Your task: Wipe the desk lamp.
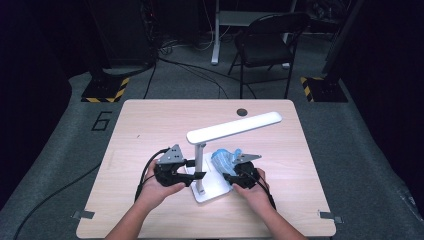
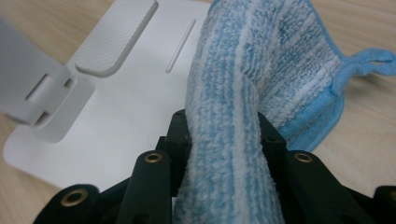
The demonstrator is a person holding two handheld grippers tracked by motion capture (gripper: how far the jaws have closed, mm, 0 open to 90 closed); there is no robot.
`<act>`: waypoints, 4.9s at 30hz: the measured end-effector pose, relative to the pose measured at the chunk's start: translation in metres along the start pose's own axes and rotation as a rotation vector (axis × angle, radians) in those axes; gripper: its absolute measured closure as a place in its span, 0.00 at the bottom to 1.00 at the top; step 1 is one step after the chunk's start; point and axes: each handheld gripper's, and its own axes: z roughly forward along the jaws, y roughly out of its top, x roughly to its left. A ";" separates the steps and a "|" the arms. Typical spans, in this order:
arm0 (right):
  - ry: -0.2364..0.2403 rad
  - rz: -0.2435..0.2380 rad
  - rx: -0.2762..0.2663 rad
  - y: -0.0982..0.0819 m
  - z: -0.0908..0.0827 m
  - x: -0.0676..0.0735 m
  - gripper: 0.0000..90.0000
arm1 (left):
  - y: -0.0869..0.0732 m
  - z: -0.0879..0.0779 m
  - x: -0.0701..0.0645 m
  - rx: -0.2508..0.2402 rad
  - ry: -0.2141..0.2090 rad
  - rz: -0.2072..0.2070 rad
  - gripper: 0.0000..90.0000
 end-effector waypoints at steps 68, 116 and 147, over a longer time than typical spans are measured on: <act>-0.074 0.014 -0.026 -0.025 -0.025 0.007 0.72 | 0.014 0.025 0.021 -0.028 0.097 -0.091 0.56; -0.044 -0.176 -0.036 -0.019 0.002 0.049 0.76 | 0.012 0.023 0.025 -0.026 0.081 -0.077 0.57; -0.131 -0.019 -0.022 -0.008 0.004 0.010 0.75 | 0.011 0.023 0.026 -0.022 0.083 -0.092 0.57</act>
